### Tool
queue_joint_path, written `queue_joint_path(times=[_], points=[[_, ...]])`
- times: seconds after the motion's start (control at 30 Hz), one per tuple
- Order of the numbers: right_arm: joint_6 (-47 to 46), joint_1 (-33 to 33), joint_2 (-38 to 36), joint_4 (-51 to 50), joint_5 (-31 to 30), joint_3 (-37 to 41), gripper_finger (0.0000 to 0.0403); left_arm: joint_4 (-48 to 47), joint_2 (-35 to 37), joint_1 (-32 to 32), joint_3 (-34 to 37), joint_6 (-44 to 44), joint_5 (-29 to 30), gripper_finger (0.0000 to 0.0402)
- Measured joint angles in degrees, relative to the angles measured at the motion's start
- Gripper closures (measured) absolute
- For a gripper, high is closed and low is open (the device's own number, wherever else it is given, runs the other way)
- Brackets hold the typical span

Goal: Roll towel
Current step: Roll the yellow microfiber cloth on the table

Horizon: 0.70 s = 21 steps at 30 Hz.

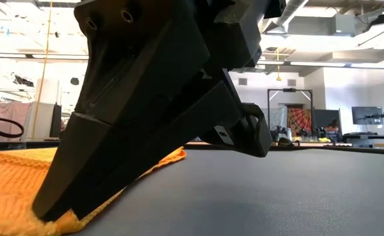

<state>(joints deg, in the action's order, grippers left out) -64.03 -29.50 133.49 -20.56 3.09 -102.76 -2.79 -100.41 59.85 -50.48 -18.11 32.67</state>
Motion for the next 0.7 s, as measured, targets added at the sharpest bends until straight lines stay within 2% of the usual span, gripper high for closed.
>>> queue_joint_path(times=[0.23,0.57,0.7], points=[[0.22,0.0,-0.02,-0.02,-0.01,0.0,0.0385,4.23,-4.92,-1.24,-0.04,-0.59,-0.93,0.0211],[0.2,0.0,-0.04,-0.24,-0.03,-0.02,0.0383,8.33,-5.69,-0.84,-0.02,-1.3,-0.25,0.0211],[0.15,0.0,-0.04,-0.26,-0.04,-0.02,0.0383,8.16,-5.69,-0.81,-0.02,-2.54,2.22,0.0218]])
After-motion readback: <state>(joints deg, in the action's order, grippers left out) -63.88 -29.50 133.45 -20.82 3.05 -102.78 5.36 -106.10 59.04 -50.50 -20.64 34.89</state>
